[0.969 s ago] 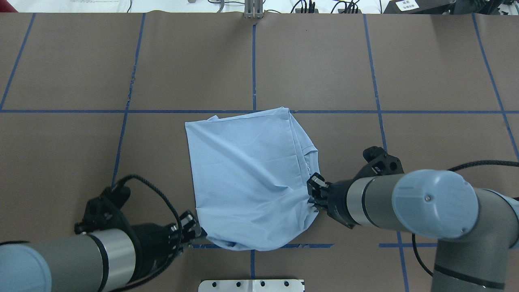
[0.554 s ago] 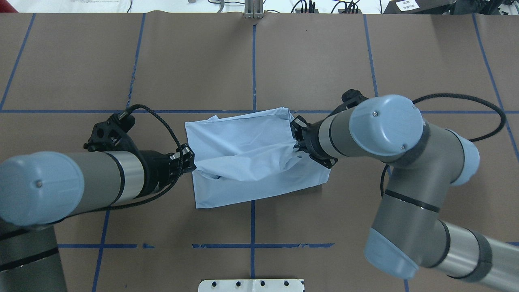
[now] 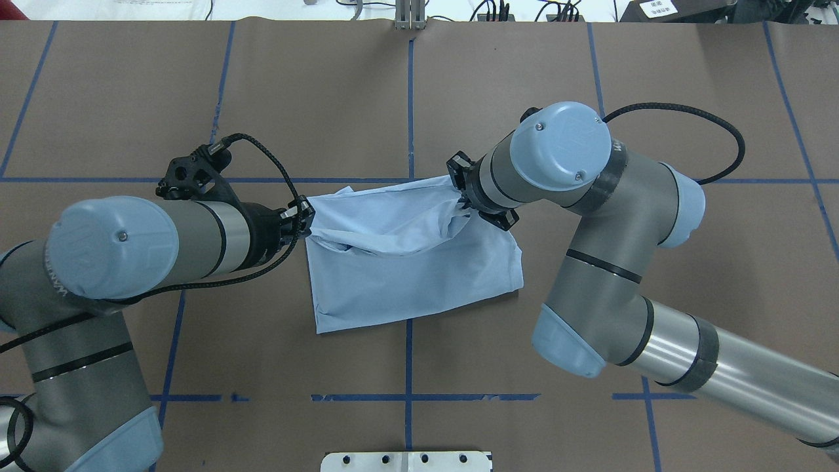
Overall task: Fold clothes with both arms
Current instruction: 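Lay the folded edge down and open both grippers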
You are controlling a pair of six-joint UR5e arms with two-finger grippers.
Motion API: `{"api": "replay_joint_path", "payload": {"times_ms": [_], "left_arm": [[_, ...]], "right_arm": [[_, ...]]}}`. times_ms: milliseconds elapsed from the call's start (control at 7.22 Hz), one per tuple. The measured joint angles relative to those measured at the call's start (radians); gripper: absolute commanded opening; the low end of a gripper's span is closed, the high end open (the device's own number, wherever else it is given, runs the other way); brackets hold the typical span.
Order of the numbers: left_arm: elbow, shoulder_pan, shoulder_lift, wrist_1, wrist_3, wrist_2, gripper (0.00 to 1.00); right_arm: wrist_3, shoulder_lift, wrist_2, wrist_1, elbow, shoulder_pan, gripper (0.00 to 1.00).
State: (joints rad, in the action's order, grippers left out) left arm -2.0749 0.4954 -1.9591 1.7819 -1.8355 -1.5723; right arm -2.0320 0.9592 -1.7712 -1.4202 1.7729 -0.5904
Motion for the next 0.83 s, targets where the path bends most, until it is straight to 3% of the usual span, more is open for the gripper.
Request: {"api": "replay_joint_path", "payload": {"times_ms": [138, 277, 554, 831], "left_arm": [[0.047, 0.030, -0.003, 0.038, 0.038, -0.001, 0.00], [0.114, 0.057, -0.007, 0.099, 0.074, -0.001, 0.00], [0.353, 0.117, -0.049, 0.299, 0.139, 0.000, 0.55], [0.589, 0.197, -0.097, 0.525, 0.263, -0.002, 0.55]], "right_arm": [[0.007, -0.023, -0.016, 0.055, -0.070, -0.017, 0.00], [0.023, -0.058, -0.030, 0.085, -0.146, -0.030, 0.34], [0.114, -0.159, -0.044, 0.105, -0.327, -0.049, 1.00], [0.310, -0.241, -0.095, 0.153, -0.480, -0.109, 1.00]]}}
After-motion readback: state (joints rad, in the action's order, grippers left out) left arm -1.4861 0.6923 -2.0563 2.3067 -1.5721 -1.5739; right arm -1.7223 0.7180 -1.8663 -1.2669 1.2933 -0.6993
